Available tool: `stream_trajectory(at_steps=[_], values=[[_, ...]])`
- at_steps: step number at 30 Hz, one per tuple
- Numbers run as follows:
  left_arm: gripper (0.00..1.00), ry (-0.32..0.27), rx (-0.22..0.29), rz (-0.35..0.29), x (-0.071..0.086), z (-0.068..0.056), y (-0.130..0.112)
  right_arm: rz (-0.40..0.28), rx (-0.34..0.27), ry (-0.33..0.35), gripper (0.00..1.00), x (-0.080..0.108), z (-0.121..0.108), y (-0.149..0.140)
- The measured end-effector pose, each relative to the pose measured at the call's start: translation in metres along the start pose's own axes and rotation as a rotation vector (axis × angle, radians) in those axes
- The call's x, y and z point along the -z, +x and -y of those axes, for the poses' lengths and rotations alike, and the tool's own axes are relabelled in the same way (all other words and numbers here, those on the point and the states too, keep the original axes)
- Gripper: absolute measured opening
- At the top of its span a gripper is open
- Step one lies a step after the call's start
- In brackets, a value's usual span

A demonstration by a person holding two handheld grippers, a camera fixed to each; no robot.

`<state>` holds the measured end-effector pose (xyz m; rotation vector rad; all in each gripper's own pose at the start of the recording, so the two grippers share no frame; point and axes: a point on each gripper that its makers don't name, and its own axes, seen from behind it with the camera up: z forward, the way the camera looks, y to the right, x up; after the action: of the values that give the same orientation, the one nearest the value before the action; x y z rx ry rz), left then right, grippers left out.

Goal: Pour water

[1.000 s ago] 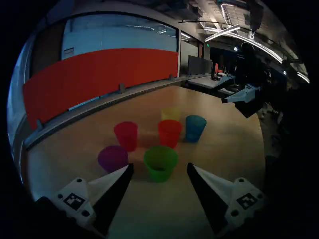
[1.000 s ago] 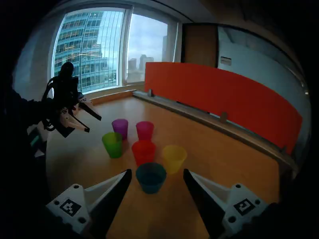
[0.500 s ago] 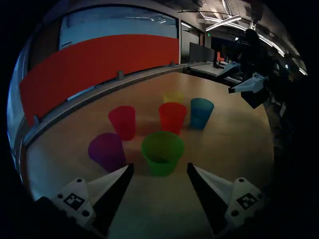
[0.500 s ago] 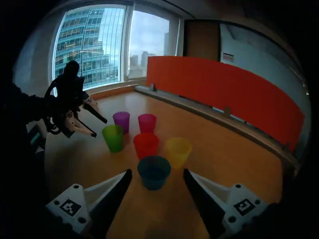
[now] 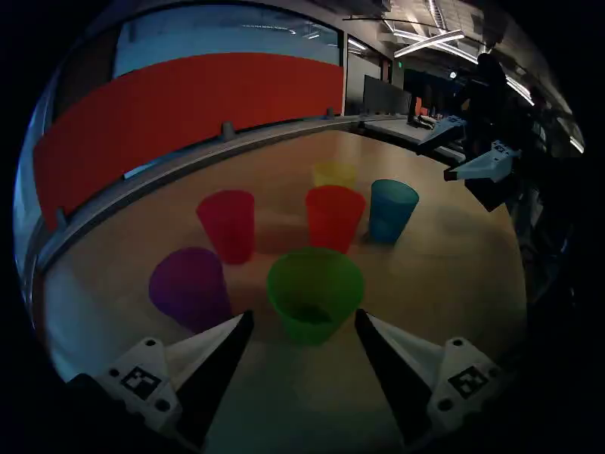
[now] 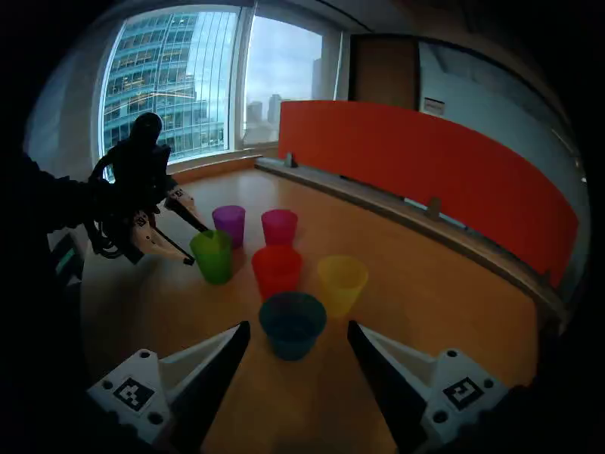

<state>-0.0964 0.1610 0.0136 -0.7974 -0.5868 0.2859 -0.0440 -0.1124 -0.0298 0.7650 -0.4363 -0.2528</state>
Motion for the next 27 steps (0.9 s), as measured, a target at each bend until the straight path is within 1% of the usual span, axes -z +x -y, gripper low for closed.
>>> stream_trajectory(at_steps=[12,21,27], values=[[1.00,-0.030,-0.006,0.003,-0.019,-0.007,0.007,0.009,-0.002,-0.003,1.00,-0.004,-0.002,-0.004],[1.00,-0.031,-0.016,-0.006,-0.023,-0.008,0.015,0.014,-0.006,-0.008,1.00,-0.006,-0.006,-0.007],[0.99,-0.030,-0.024,0.003,-0.027,-0.009,0.015,0.012,-0.010,-0.008,1.00,-0.006,-0.007,-0.007]])
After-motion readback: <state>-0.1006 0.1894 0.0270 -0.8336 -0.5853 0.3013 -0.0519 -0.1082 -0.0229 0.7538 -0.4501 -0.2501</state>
